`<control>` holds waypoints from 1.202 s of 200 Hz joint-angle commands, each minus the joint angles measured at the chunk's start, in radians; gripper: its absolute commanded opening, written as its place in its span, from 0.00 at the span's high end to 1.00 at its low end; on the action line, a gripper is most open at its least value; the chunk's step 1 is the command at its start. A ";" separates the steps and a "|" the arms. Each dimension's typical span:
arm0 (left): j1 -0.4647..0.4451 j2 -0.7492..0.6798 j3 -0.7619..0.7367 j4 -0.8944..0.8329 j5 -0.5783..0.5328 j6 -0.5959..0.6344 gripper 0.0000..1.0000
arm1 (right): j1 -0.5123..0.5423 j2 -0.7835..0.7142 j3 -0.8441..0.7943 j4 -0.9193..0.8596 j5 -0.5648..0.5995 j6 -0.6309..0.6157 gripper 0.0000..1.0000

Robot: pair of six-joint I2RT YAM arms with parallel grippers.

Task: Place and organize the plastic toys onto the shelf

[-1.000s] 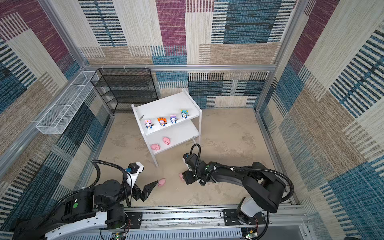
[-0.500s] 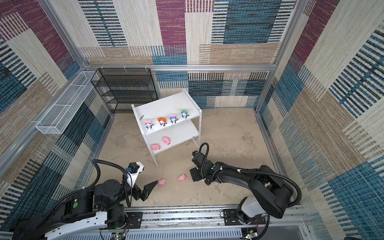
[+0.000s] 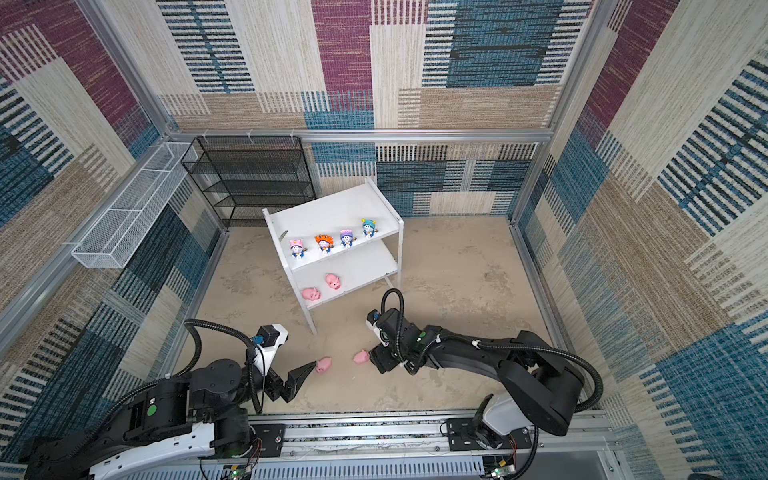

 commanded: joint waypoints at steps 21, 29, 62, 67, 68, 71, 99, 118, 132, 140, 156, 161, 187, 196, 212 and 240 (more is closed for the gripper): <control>0.001 -0.019 -0.002 0.016 0.009 -0.004 0.00 | 0.029 0.031 0.048 0.008 -0.031 -0.120 0.24; 0.001 -0.019 -0.003 0.019 0.008 -0.003 0.00 | 0.029 0.033 0.056 0.010 -0.027 -0.141 0.26; 0.001 -0.017 -0.005 0.020 0.008 -0.003 0.00 | 0.029 0.061 0.084 0.026 -0.054 -0.243 0.37; 0.001 -0.018 -0.004 0.019 0.008 -0.004 0.00 | 0.029 0.068 0.086 0.028 -0.060 -0.257 0.37; 0.001 -0.018 -0.004 0.018 0.008 -0.004 0.00 | 0.029 0.069 0.087 0.027 -0.061 -0.261 0.37; 0.001 -0.019 -0.004 0.017 0.007 -0.005 0.00 | 0.029 0.074 0.089 0.027 -0.067 -0.270 0.37; 0.001 -0.028 -0.004 0.010 0.003 -0.011 0.00 | 0.029 0.112 0.113 0.033 -0.117 -0.328 0.38; 0.001 -0.033 -0.007 0.010 0.000 -0.014 0.00 | 0.029 0.128 0.114 0.056 -0.112 -0.348 0.41; 0.001 -0.032 -0.007 0.013 0.000 -0.010 0.00 | 0.029 0.134 0.116 0.069 -0.120 -0.368 0.44; 0.001 -0.032 -0.008 0.014 0.000 -0.009 0.00 | 0.029 0.139 0.120 0.066 -0.142 -0.377 0.45; 0.001 -0.027 -0.004 0.010 0.002 -0.009 0.00 | 0.030 0.138 0.126 0.057 -0.190 -0.383 0.45; 0.000 -0.028 -0.003 0.008 0.002 -0.010 0.00 | 0.031 0.135 0.127 0.051 -0.206 -0.382 0.45; 0.001 -0.034 -0.009 0.013 0.003 -0.013 0.00 | 0.051 0.113 0.114 0.027 -0.259 -0.368 0.46; 0.000 -0.033 -0.011 0.017 0.005 -0.012 0.00 | 0.061 0.110 0.110 0.019 -0.273 -0.357 0.46; 0.001 -0.030 -0.011 0.017 0.006 -0.011 0.00 | 0.070 0.106 0.099 0.017 -0.278 -0.342 0.46; 0.001 -0.031 -0.007 0.015 0.008 -0.009 0.00 | 0.071 0.118 0.103 0.007 -0.216 -0.322 0.45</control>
